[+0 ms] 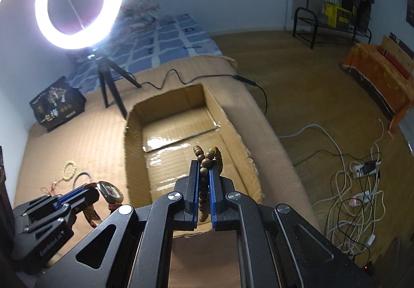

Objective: Organize jewelry
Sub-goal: 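Lift and carry the watch and bead strand over the cardboard box with both tools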

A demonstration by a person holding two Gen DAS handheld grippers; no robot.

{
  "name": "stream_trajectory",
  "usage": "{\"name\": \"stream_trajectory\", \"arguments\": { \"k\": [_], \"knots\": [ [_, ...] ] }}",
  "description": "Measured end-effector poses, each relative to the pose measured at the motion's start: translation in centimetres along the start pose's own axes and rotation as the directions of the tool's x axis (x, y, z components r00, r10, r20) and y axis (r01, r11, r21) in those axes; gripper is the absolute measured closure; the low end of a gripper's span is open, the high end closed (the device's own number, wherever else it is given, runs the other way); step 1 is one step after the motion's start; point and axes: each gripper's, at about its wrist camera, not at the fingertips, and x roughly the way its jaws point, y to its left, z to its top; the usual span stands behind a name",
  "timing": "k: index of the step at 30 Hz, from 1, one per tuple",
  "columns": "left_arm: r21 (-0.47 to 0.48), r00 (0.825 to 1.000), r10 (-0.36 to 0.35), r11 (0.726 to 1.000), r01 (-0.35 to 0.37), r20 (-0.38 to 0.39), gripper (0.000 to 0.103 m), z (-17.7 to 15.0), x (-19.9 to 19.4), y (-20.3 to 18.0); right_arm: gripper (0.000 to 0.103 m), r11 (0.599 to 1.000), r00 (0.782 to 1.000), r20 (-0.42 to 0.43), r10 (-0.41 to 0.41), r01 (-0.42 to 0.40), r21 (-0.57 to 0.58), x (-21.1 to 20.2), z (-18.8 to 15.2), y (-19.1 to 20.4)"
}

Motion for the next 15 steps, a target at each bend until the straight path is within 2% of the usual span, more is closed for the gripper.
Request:
{"name": "stream_trajectory", "arguments": {
  "k": [15],
  "knots": [
    [-0.007, 0.999, -0.038, 0.999, 0.038, -0.006, 0.095, 0.1, 2.6, -1.9, 0.098, 0.999, 0.998, -0.049, -0.032, 0.033, 0.022, 1.9, -0.3, -1.3]
  ]
}}
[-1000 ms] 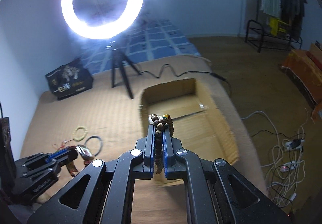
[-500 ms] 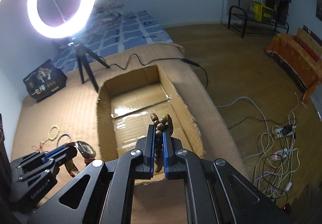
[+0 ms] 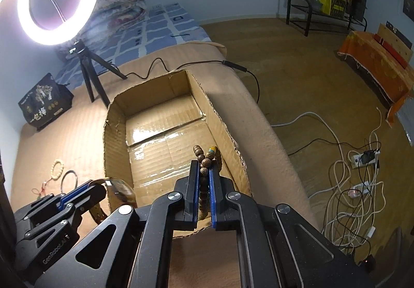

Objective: Organize jewelry
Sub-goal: 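Lift and carry the watch and bead strand over the cardboard box with both tools, then open both tools to drop the watch and beads into the box, then move left tool to the white pearl necklace while right tool approaches the blue bangle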

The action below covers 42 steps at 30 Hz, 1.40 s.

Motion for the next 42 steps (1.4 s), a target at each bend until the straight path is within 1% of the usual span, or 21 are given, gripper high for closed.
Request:
{"name": "stream_trajectory", "arguments": {
  "k": [2, 3, 4, 6, 10, 17, 25, 29, 35, 36, 37, 39, 42],
  "knots": [
    [-0.004, 1.0, 0.008, 1.0, -0.008, 0.004, 0.083, 0.1, 0.1, 0.1, 0.096, 1.0, 1.0, -0.006, -0.008, 0.008, -0.013, 0.2, 0.0, 0.1],
    [-0.008, 1.0, 0.007, 1.0, -0.007, 0.004, 0.069, 0.1, 0.1, 0.1, 0.085, 1.0, 1.0, -0.008, -0.012, 0.011, -0.016, 0.3, 0.0, 0.2],
    [-0.011, 1.0, 0.011, 1.0, -0.011, 0.005, 0.059, 0.1, 0.1, 0.2, 0.067, 1.0, 1.0, -0.007, -0.022, 0.022, -0.02, 0.3, 0.0, 0.3],
    [-0.013, 0.999, 0.028, 1.0, -0.027, 0.018, 0.057, 0.2, -0.2, 0.4, 0.05, 0.999, 0.999, 0.009, -0.032, 0.032, -0.019, 0.0, 0.0, 0.3],
    [-0.012, 0.999, 0.037, 0.999, -0.037, 0.018, 0.057, 0.3, -0.4, 0.8, 0.049, 0.999, 0.999, 0.025, -0.036, 0.036, -0.026, -0.3, 0.2, 0.3],
    [0.012, 0.998, 0.057, 0.998, -0.057, 0.024, 0.057, 0.0, -1.0, 0.6, 0.049, 0.999, 0.999, 0.026, -0.04, 0.041, -0.033, -0.4, 0.1, 0.3],
    [0.029, 0.996, 0.081, 0.996, -0.082, 0.04, 0.057, -0.1, -2.4, 0.8, 0.049, 0.998, 0.998, 0.044, -0.035, 0.037, -0.052, -1.2, -0.1, 1.4],
    [0.047, 0.993, 0.104, 0.993, -0.106, 0.056, 0.057, -0.3, -3.6, 1.1, 0.049, 0.998, 0.998, 0.059, -0.026, 0.029, -0.058, -1.8, -0.1, 2.4],
    [0.051, 0.986, 0.151, 0.987, -0.155, 0.074, 0.057, -0.8, -5.8, 3.0, 0.049, 0.997, 0.998, 0.066, 0.007, -0.001, -0.081, -2.4, -0.3, 4.4],
    [0.049, 0.985, 0.156, 0.986, -0.16, 0.074, 0.057, -0.8, -6.1, 3.4, 0.047, 0.996, 0.998, 0.066, 0.016, -0.01, -0.088, -2.4, -0.3, 4.8],
    [0.045, 0.983, 0.165, 0.985, -0.168, 0.075, 0.057, -0.9, -6.6, 3.9, 0.043, 0.995, 0.997, 0.067, 0.023, -0.017, -0.094, -2.5, -0.4, 5.3],
    [0.041, 0.98, 0.182, 0.982, -0.186, 0.076, 0.057, -1.0, -7.4, 4.9, 0.04, 0.994, 0.997, 0.075, 0.035, -0.027, -0.109, -2.6, -0.5, 6.2],
    [0.033, 0.977, 0.201, 0.979, -0.203, 0.075, 0.057, -1.2, -8.5, 6.2, 0.039, 0.99, 0.995, 0.08, 0.055, -0.044, -0.132, -2.7, -0.6, 7.5]
  ]
}}
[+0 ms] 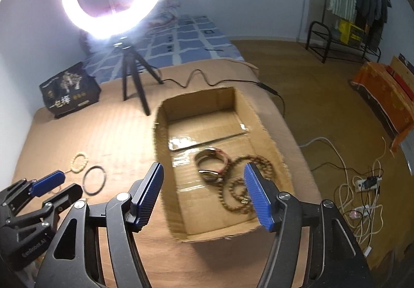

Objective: Organize jewelry
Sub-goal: 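Move left tool to the white pearl necklace while right tool approaches the blue bangle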

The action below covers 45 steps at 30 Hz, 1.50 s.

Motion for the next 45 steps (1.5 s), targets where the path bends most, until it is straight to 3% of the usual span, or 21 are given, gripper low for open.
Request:
{"name": "stream_trajectory", "arguments": {
  "k": [6, 19, 30, 45],
  "knots": [
    [-0.029, 0.999, 0.042, 0.999, -0.042, 0.014, 0.046, -0.6, -2.1, 3.9, 0.032, 0.998, 0.999, 0.004, 0.05, -0.049, -0.041, 0.1, -0.1, 2.6],
    [-0.125, 0.996, 0.092, 0.988, -0.092, -0.008, 0.046, -3.1, -5.5, 13.3, 0.029, 0.98, 0.988, -0.057, 0.147, -0.153, -0.128, 1.2, -0.9, 7.7],
    [-0.218, 0.991, 0.076, 0.971, -0.099, -0.113, 0.046, -7.7, -5.0, 20.6, 0.026, 0.959, 0.975, -0.128, 0.182, -0.205, -0.195, 3.6, -1.7, 12.1],
    [-0.27, 0.969, 0.008, 0.96, -0.077, -0.249, 0.046, -11.9, -1.2, 23.4, 0.024, 0.948, 0.943, -0.249, 0.219, -0.266, -0.176, 8.9, -2.6, 16.5]
  ]
}}
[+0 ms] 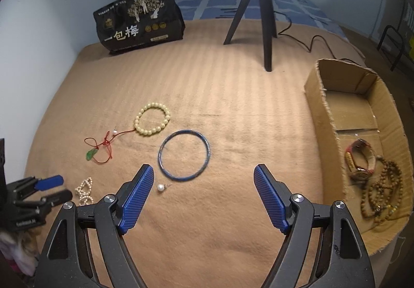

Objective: Organize jewelry
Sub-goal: 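Move left tool to the white pearl necklace while right tool approaches the blue bangle, then close left tool on the pearl necklace while right tool grips the blue bangle rim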

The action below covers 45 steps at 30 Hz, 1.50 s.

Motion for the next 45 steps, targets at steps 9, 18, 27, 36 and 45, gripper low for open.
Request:
{"name": "stream_trajectory", "arguments": {
  "k": [9, 18, 27, 36, 45],
  "knots": [
    [-0.005, 0.999, -0.009, 1.0, 0.009, -0.032, 0.046, -0.3, 1.5, 0.2, 0.023, 1.0, 0.997, -0.076, 0.006, -0.008, -0.028, 4.0, 0.7, 1.7],
    [-0.01, 0.999, -0.001, 1.0, 0.0, -0.053, 0.046, 0.0, 2.9, 0.5, 0.021, 1.0, 0.997, -0.077, -0.001, 0.0, -0.008, 5.6, 1.5, 1.9],
    [0.051, 0.998, 0.031, 0.998, -0.028, -0.062, 0.046, -0.4, 4.0, -0.8, 0.021, 0.999, 0.992, -0.128, 0.01, -0.014, -0.032, 7.6, 1.6, 2.8],
    [0.085, 0.996, 0.08, 0.994, -0.075, -0.05, 0.058, -0.4, 4.7, -1.6, 0.021, 0.996, 0.988, -0.141, -0.056, 0.047, -0.07, 9.0, 1.6, 3.1],
    [0.089, 0.994, 0.099, 0.991, -0.095, -0.039, 0.077, 0.2, 5.1, -1.8, 0.021, 0.989, 0.981, -0.166, -0.103, 0.083, -0.121, 9.6, 1.5, 3.4]
  ]
}}
